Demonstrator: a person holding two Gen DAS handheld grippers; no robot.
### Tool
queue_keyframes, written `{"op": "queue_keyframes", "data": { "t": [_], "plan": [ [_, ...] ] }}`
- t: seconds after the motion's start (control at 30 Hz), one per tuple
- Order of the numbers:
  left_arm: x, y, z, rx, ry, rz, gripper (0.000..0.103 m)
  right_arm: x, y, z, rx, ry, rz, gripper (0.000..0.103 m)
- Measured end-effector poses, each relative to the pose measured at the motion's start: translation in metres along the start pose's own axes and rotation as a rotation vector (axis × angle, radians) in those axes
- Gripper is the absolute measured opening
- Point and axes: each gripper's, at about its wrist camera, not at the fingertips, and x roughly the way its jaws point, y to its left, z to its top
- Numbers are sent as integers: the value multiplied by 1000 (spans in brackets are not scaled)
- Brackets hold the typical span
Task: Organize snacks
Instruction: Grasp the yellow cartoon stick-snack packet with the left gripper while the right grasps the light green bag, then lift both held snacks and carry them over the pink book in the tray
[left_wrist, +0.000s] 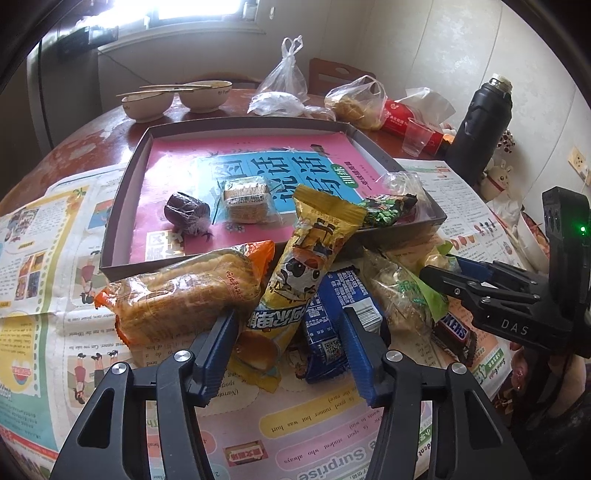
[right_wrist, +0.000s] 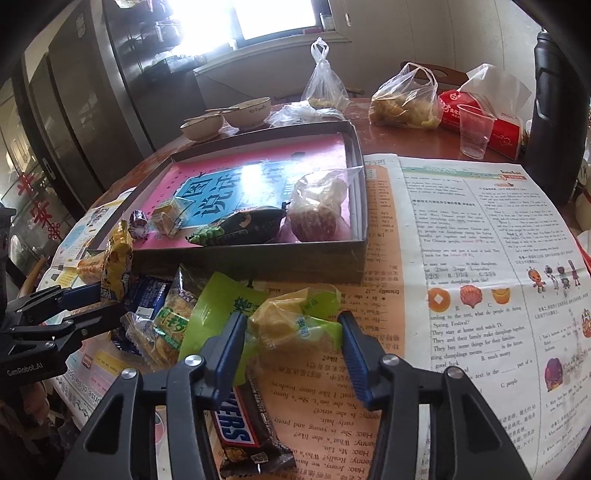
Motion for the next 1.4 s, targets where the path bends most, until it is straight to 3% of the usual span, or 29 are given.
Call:
{"op": "queue_keyframes", "data": {
  "t": [0.1, 0.17, 0.3, 0.43, 0.63, 0.97, 1.4],
  "plan": [
    [3, 1, 1, -4, 1, -8, 55, 2, 0, 1, 4, -6, 18, 45],
    [5, 3, 3, -13, 2, -17, 48, 3, -1, 1, 10, -10, 30, 44],
    [8, 8, 4, -50, 16, -51, 47, 2, -3, 1, 15, -16, 43, 41],
    [8, 12, 4, -71, 9, -66, 33, 1, -4, 2, 21, -23, 50, 41],
    [2, 14, 0, -75, 2, -67, 20, -9, -3, 2, 22, -49, 53, 41],
    [-27, 15, -2, -76, -38, -83, 19, -32, 2, 10, 14, -109, 69, 41],
    [-69, 43, 19, -143, -164, -52, 19, -60, 8, 27, 20, -205, 87, 41]
  ]
}}
